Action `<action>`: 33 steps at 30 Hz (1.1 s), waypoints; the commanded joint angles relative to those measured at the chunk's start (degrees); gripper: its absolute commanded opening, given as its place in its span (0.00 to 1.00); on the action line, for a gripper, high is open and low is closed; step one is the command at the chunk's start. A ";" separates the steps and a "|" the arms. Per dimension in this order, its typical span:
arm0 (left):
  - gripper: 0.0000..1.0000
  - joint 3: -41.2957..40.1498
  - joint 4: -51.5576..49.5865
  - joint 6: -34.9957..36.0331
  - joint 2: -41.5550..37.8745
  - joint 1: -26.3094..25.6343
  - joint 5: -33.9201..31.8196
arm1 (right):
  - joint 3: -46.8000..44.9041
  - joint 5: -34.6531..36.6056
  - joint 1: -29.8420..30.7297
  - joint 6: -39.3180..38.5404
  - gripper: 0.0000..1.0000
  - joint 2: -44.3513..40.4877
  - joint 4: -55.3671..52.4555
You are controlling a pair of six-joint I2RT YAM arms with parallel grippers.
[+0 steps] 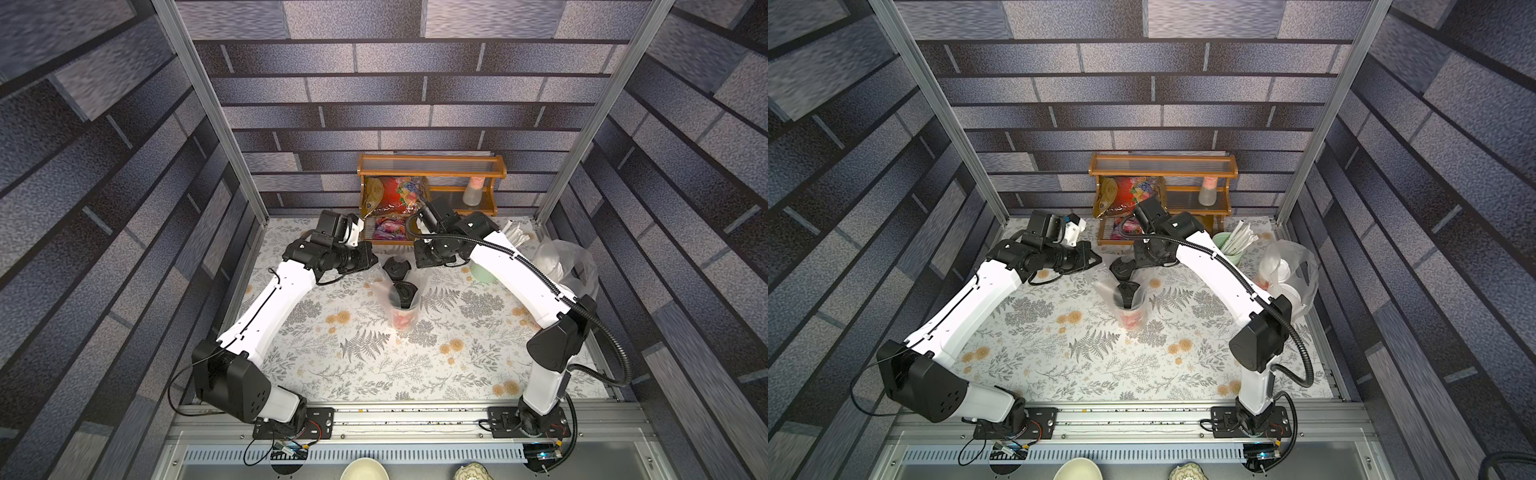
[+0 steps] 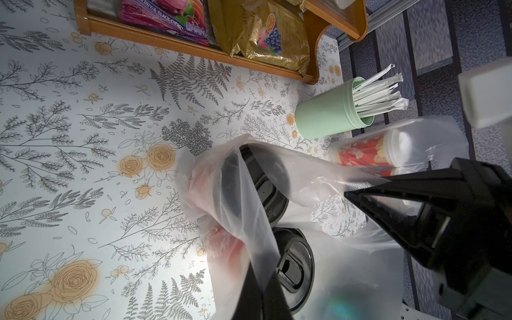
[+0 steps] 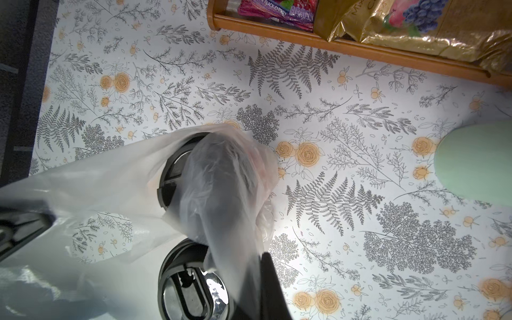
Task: Pack milk tea into plastic carrier bags
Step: Adjust the plastic carrier bag at the center of the board, then pick up the straw from the container.
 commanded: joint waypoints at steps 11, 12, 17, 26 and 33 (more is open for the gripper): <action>0.63 9.51 -12.88 5.95 1.34 -2.17 -2.39 | 2.70 5.23 -0.66 0.19 0.47 -6.04 -1.35; 0.64 9.69 -14.43 6.39 1.15 -2.57 -2.69 | 3.35 5.92 -1.12 -0.34 0.49 -6.67 -2.18; 0.62 7.89 -17.63 7.35 -1.15 -4.22 -5.12 | 3.38 7.52 -6.67 -3.29 0.52 -9.45 -4.47; 0.45 4.49 -13.85 6.96 -1.99 -2.95 -5.19 | -0.91 8.99 -20.90 -7.02 0.50 -9.64 -2.88; 0.47 5.17 -12.14 6.96 -1.25 -1.69 -4.05 | -1.21 4.55 -30.22 -7.18 0.44 -4.62 2.37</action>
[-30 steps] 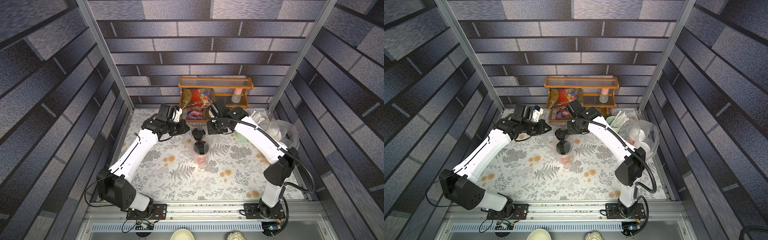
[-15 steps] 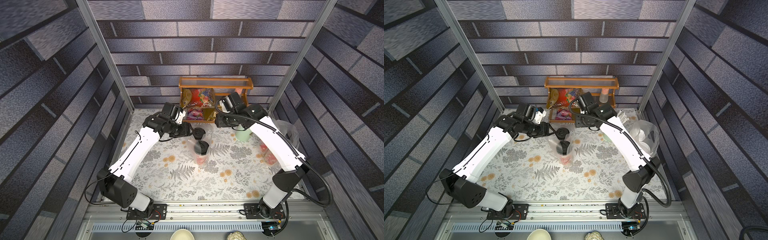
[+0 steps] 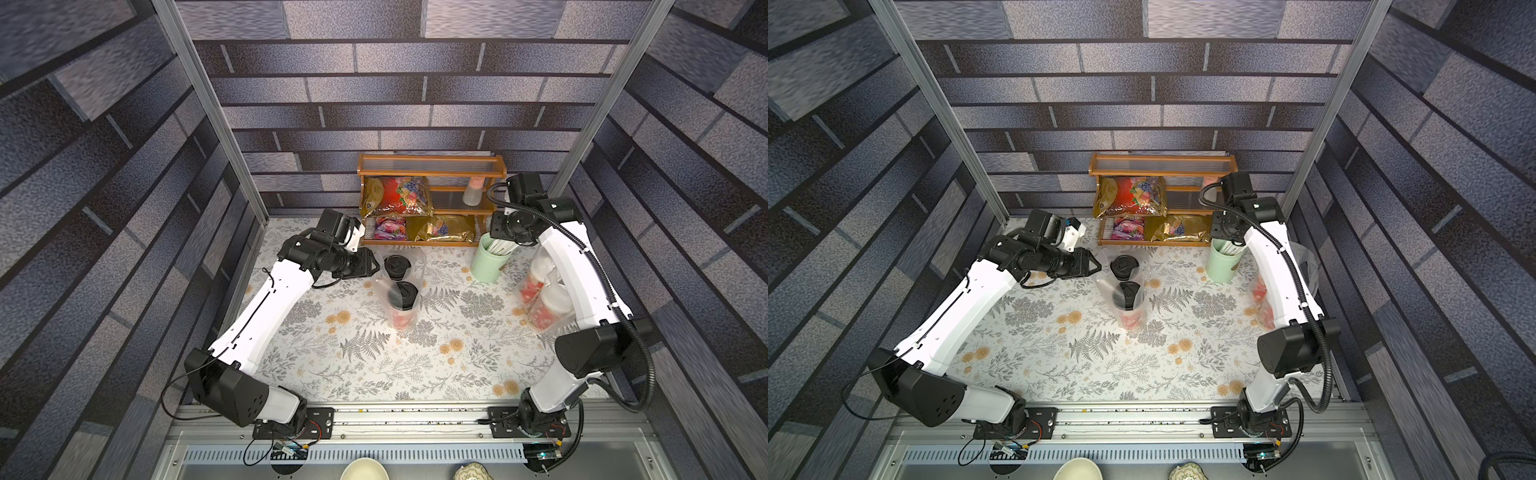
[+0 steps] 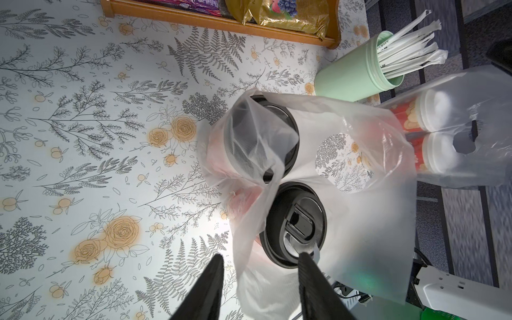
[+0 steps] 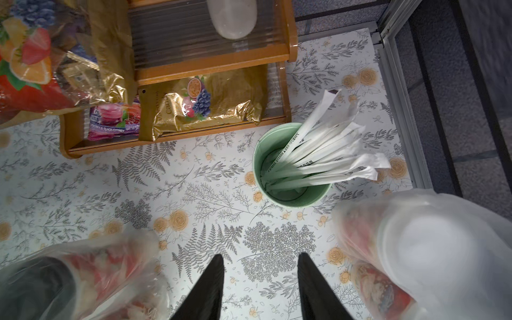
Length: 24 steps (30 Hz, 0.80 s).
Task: Pack milk tea into plastic carrier bags
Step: Pick up the straw from the container.
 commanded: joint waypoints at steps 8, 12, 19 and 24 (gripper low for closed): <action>0.48 -0.36 2.40 0.42 0.53 1.00 1.67 | 6.02 -3.42 -7.08 2.76 0.37 13.56 6.03; 0.49 -0.61 2.32 0.40 0.45 1.14 1.71 | 9.10 -3.92 -7.95 3.25 0.35 17.28 6.53; 0.49 -1.20 2.52 -0.02 0.36 1.32 1.82 | 11.42 -3.37 -8.54 3.16 0.31 22.72 7.11; 0.50 -1.24 2.22 -0.09 0.18 1.40 1.52 | 11.50 -3.04 -8.54 2.94 0.32 23.76 7.69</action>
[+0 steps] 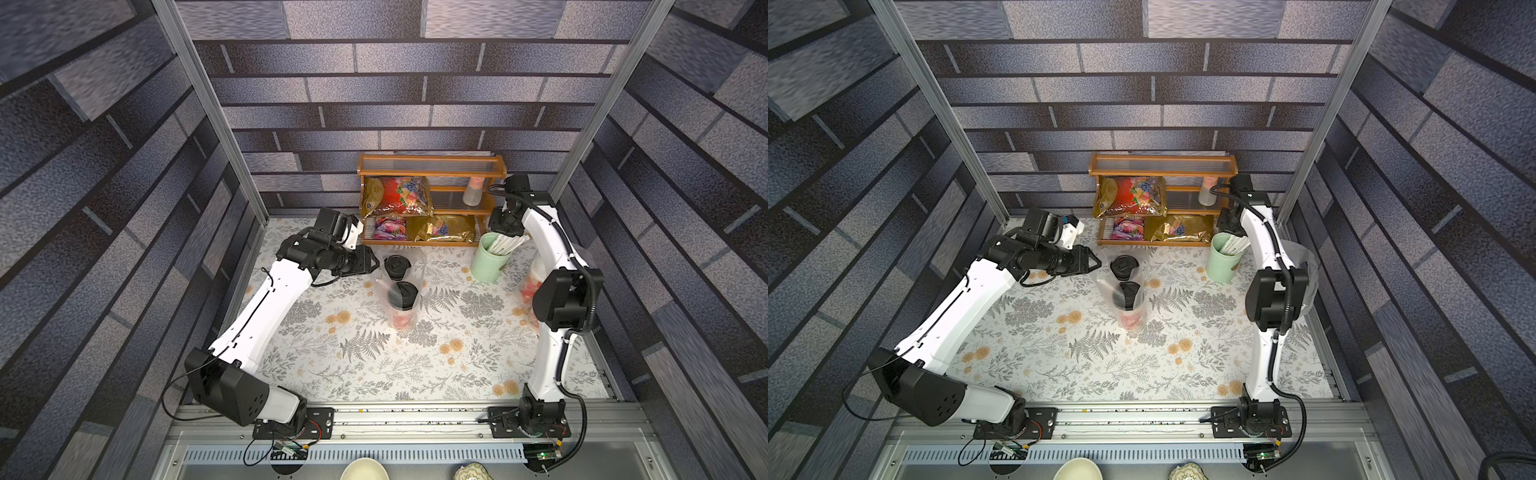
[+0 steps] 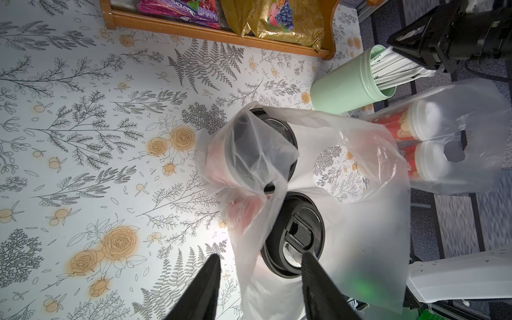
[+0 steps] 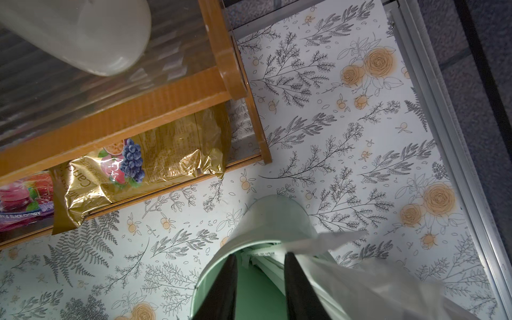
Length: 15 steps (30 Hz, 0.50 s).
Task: Pack milk tea into plastic carrier bags
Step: Pick up the straw from the container.
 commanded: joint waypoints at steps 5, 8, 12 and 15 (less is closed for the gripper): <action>0.51 -0.79 0.15 -0.17 0.05 0.40 0.37 | 1.77 1.01 -0.34 0.36 0.33 -0.22 -0.23; 0.51 -0.80 0.38 -0.36 0.07 0.40 0.43 | 0.47 0.61 -0.35 0.14 0.34 -2.58 -0.42; 0.52 -0.81 0.69 -0.46 0.40 0.40 0.72 | -2.84 0.94 -0.34 0.23 0.35 -6.77 0.29; 0.52 -0.67 1.00 -0.55 0.66 0.39 1.09 | -3.76 1.06 -0.35 -0.13 0.36 -7.56 0.55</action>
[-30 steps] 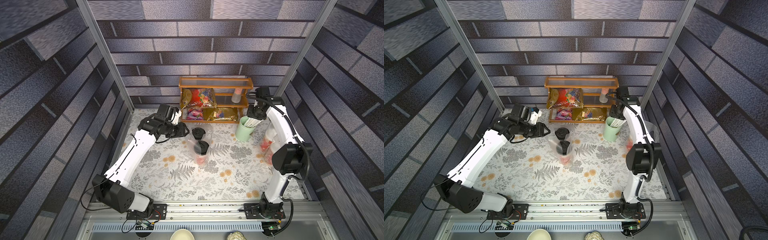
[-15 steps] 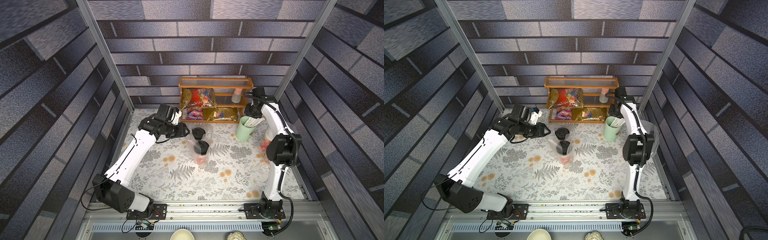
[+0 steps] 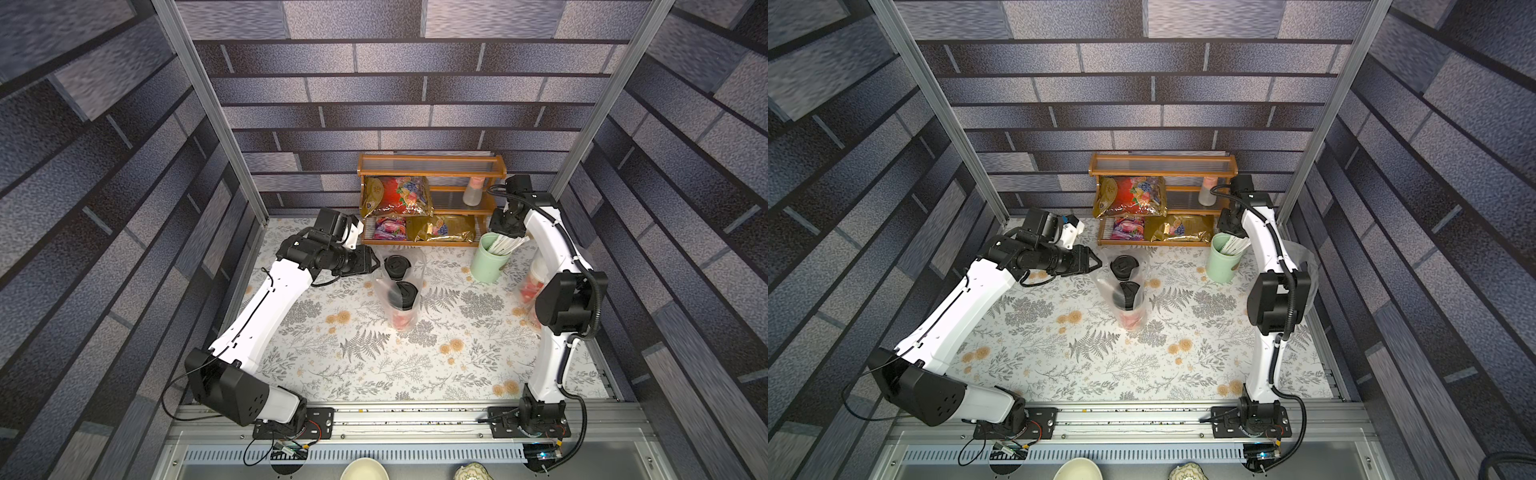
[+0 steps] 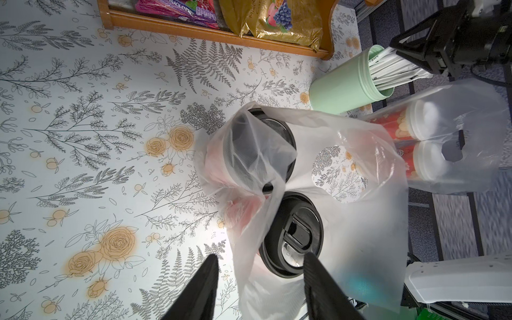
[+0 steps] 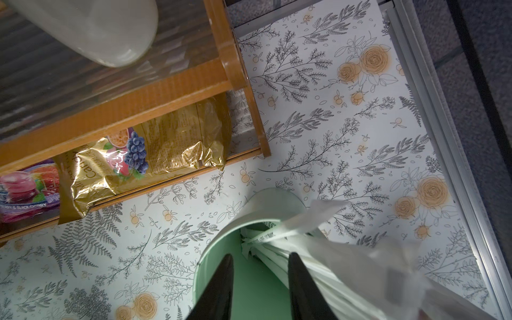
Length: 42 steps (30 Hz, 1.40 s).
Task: Pack milk tea into plastic carrier bags
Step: Pick up the straw from the container.
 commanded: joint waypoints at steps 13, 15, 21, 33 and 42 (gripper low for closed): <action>0.52 0.29 0.23 -0.24 1.21 0.26 0.77 | 2.61 4.79 -0.59 -0.41 0.35 1.59 -0.82; 0.52 0.29 0.01 -0.15 1.21 0.31 0.60 | 3.71 4.94 -0.56 -0.44 0.35 2.74 -1.11; 0.52 0.43 -0.12 -0.15 1.35 0.39 0.42 | 4.92 4.70 -0.78 -0.43 0.34 4.67 -0.29; 0.53 0.67 -0.34 -0.13 1.04 0.48 -0.31 | 8.86 5.30 -0.84 -2.80 0.20 8.38 0.22; 0.63 3.01 0.12 0.92 2.16 1.88 -0.59 | 8.97 5.62 0.02 -2.88 0.07 2.10 0.17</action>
